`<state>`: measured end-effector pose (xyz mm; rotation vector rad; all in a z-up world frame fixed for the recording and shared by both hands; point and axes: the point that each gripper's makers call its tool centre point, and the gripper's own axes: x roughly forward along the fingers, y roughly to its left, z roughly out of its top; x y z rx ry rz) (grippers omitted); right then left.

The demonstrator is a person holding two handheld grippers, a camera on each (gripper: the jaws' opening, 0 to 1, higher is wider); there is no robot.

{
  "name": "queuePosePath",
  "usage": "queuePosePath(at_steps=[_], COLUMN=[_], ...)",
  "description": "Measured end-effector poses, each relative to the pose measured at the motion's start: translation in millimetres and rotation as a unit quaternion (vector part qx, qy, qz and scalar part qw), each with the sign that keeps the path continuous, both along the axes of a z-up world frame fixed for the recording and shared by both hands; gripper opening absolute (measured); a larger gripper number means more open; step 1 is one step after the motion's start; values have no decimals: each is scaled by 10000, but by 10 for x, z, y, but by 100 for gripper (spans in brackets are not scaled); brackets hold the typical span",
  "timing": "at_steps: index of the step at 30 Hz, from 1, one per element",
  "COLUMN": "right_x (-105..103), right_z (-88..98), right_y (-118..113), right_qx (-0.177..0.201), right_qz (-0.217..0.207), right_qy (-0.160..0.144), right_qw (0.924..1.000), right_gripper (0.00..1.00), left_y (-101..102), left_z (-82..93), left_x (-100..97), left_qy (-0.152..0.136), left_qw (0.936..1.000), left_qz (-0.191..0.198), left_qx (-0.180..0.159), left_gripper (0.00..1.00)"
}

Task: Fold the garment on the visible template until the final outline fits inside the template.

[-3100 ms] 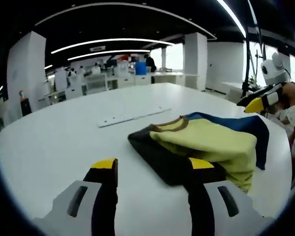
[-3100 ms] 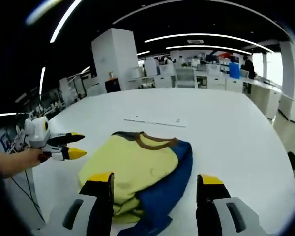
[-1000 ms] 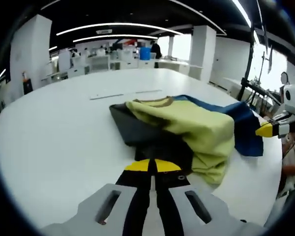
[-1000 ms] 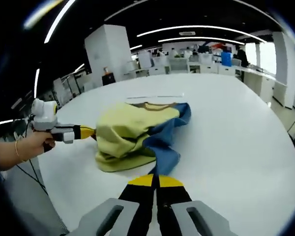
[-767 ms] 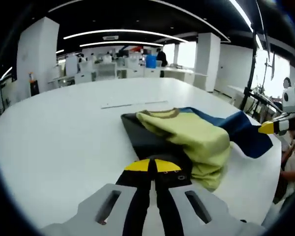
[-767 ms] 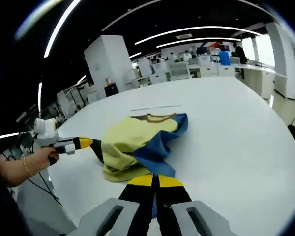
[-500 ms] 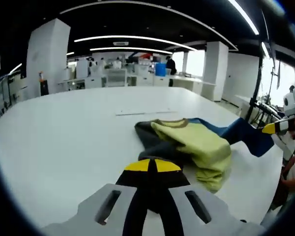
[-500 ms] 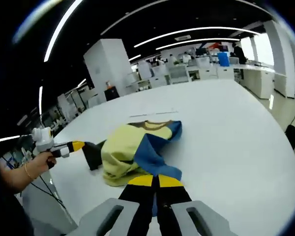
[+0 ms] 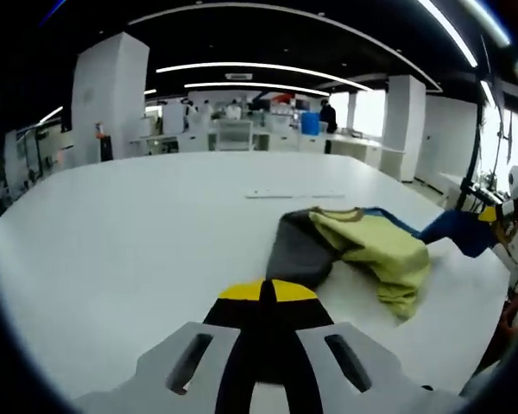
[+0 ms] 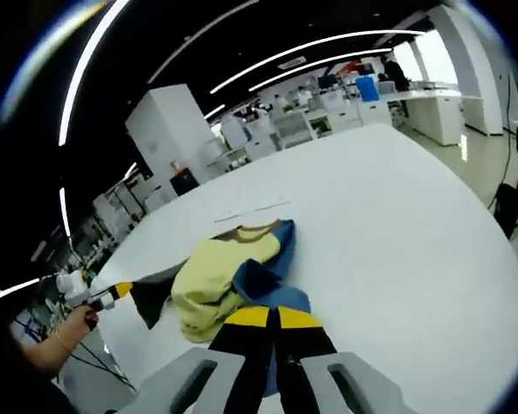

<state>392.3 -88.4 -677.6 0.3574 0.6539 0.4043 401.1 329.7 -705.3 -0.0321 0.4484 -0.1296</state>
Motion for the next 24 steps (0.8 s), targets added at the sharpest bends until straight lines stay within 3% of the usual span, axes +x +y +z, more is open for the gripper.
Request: queuePosePath(at_steps=[9, 14, 16, 24], right_x=[126, 164, 209, 228], right_z=[-119, -186, -218, -462], right_y=[-419, -583, -756, -936], right_qx=[-72, -132, -138, -387], right_qz=[-571, -720, -765, -928], right_qy=[366, 574, 644, 1093], right_qw=[9977, 9957, 9949, 9889], right_gripper=[0, 0, 0, 0], left_y=[336, 524, 579, 788], left_z=[-125, -256, -302, -490], left_x=[22, 66, 74, 131], left_qy=[163, 357, 444, 651], left_qw=[9993, 9980, 9972, 9950], left_qz=[340, 511, 550, 659], left_qx=[-38, 127, 232, 385], left_gripper=[0, 0, 0, 0])
